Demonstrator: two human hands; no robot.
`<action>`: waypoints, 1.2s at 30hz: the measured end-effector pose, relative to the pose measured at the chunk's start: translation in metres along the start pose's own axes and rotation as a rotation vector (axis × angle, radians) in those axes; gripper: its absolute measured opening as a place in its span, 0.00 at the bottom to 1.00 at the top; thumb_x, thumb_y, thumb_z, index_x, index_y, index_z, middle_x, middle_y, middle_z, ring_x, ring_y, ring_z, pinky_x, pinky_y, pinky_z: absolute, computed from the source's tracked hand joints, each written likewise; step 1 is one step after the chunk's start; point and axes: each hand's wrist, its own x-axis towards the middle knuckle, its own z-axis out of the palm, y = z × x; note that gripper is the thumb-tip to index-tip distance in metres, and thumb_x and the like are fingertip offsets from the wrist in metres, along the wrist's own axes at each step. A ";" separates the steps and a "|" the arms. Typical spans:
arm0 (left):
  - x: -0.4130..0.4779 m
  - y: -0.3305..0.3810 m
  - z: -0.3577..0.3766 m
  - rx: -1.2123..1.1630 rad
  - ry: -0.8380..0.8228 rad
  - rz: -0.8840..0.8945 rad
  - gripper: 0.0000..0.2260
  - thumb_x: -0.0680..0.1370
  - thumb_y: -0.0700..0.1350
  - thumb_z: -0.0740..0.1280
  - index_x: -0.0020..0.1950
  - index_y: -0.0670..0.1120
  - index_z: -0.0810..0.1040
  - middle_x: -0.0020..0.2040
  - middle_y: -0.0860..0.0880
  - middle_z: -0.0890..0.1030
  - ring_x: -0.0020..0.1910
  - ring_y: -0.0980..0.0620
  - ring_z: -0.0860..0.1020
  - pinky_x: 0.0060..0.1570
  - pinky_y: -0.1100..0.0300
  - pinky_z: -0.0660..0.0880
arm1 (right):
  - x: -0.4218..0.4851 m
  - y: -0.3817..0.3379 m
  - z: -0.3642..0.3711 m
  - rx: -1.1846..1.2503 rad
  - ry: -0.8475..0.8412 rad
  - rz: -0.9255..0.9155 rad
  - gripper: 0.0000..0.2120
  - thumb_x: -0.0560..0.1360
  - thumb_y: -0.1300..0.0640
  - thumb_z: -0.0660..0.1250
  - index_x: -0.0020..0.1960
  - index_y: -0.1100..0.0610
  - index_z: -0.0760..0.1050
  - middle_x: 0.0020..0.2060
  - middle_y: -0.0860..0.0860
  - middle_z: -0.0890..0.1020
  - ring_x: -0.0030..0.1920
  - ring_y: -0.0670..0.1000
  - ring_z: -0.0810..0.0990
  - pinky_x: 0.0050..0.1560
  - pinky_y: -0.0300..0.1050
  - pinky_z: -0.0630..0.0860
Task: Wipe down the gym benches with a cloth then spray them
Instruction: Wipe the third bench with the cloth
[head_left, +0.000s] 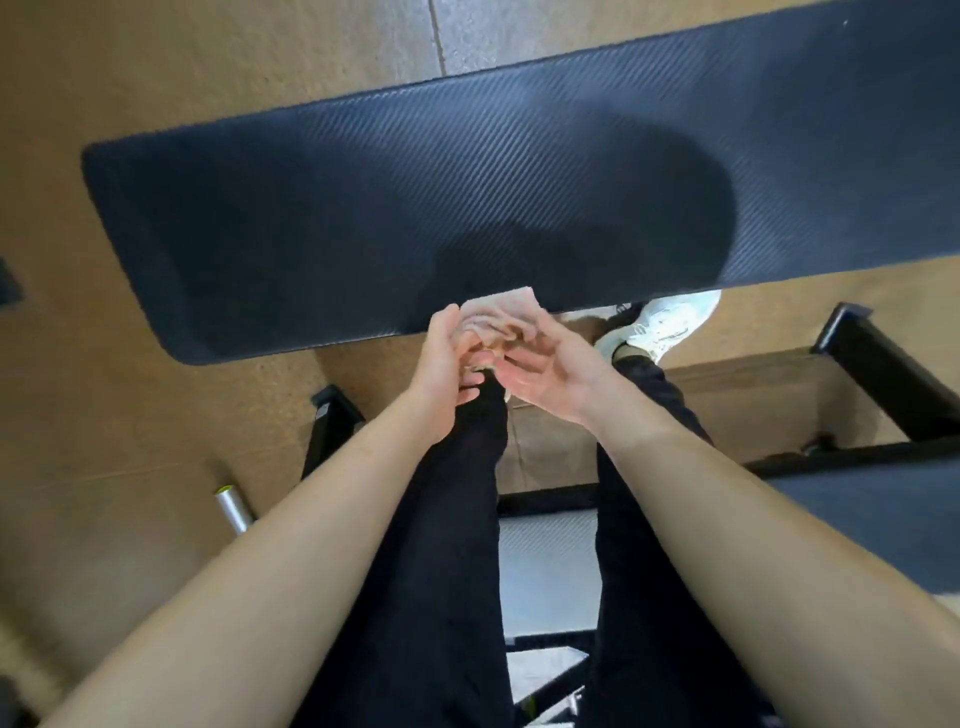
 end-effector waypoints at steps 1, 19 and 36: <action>-0.001 0.003 -0.005 0.045 0.007 0.010 0.33 0.73 0.71 0.55 0.59 0.49 0.86 0.50 0.48 0.84 0.39 0.52 0.75 0.45 0.56 0.74 | 0.002 0.002 0.005 0.063 -0.025 -0.005 0.23 0.78 0.46 0.72 0.67 0.59 0.77 0.63 0.62 0.82 0.63 0.61 0.82 0.67 0.58 0.77; -0.009 0.026 -0.022 1.339 0.147 0.524 0.31 0.79 0.56 0.64 0.82 0.59 0.59 0.84 0.56 0.46 0.82 0.51 0.47 0.75 0.43 0.61 | 0.019 -0.018 -0.009 0.670 -0.021 -0.008 0.19 0.85 0.60 0.59 0.75 0.59 0.66 0.76 0.60 0.69 0.76 0.65 0.66 0.61 0.63 0.77; -0.037 0.038 0.084 1.732 0.218 0.500 0.33 0.80 0.59 0.62 0.83 0.53 0.57 0.80 0.49 0.65 0.76 0.41 0.65 0.72 0.42 0.67 | -0.025 -0.098 -0.103 0.486 0.026 -0.267 0.10 0.83 0.59 0.63 0.63 0.61 0.73 0.74 0.58 0.71 0.74 0.57 0.72 0.65 0.50 0.77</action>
